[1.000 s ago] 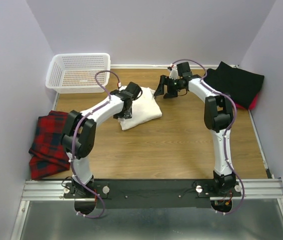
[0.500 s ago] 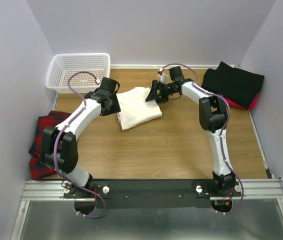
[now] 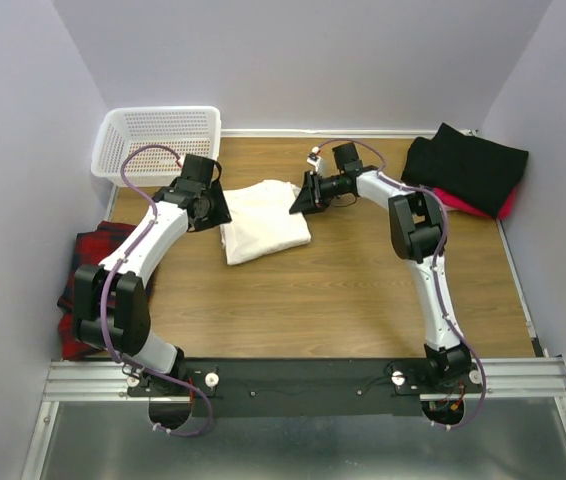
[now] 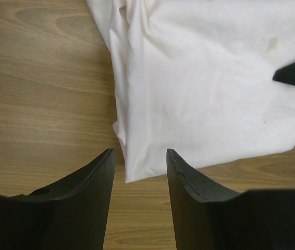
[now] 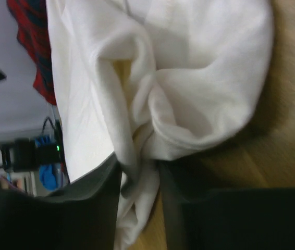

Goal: Fold and stack the t-shirts
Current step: Put the neatly folded tshirt into the corner of the board with the right arm

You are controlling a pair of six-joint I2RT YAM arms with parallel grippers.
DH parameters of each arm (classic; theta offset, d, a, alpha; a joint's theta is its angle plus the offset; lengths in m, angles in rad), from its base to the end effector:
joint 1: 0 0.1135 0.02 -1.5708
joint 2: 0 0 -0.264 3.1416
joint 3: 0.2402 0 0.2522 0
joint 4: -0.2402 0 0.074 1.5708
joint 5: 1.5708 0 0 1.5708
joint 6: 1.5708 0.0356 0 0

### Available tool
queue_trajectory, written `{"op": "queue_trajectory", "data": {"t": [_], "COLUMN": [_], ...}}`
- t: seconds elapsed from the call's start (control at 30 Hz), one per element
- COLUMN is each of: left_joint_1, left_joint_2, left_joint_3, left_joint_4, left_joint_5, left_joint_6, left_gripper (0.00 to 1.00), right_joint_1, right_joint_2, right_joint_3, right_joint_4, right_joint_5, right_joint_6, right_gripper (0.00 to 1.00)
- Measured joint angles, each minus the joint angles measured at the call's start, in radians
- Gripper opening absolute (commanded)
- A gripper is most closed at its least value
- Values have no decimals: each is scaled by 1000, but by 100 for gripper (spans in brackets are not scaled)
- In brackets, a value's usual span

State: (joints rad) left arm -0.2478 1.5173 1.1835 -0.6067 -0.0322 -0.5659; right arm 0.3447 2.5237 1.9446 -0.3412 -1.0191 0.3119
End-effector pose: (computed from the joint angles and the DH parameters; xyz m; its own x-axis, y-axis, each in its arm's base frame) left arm 0.3120 -0.0778 0.2650 -0.7827 -0.3548 -0.5114 -0.2285 0.9281 -0.2941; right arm 0.4878 0.2073 0.1089 -0.9161 -0.1580 -0.3684 -0.4007 0.3862 0.8308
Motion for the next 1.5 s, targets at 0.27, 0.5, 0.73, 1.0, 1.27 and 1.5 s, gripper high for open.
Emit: {"op": "queue_trajectory", "data": {"t": [0.27, 0.5, 0.73, 1.0, 1.27, 1.5], "left_joint_1": [27, 39, 44, 44, 45, 45], "left_joint_2": [-16, -21, -20, 1, 38, 68], "left_joint_3": [-16, -26, -27, -26, -20, -19], "left_joint_4": [0, 5, 15, 24, 27, 34], "left_joint_5": [7, 19, 35, 48, 53, 68], "left_joint_6": [29, 46, 63, 76, 86, 88], "left_gripper": [53, 53, 53, 53, 52, 52], "right_joint_1": [14, 17, 0, -156, -268, -315], "right_joint_2": [35, 8, -67, -106, -138, -142], "right_joint_3": [-1, -11, -13, 61, 140, 326], "right_joint_4": [-21, -43, -129, -229, -294, -351], "right_joint_5": [-34, 15, 174, 367, 539, 593], "right_joint_6": [13, -2, -53, -110, -149, -156], "right_gripper": [1, 1, 1, 1, 1, 1]}}
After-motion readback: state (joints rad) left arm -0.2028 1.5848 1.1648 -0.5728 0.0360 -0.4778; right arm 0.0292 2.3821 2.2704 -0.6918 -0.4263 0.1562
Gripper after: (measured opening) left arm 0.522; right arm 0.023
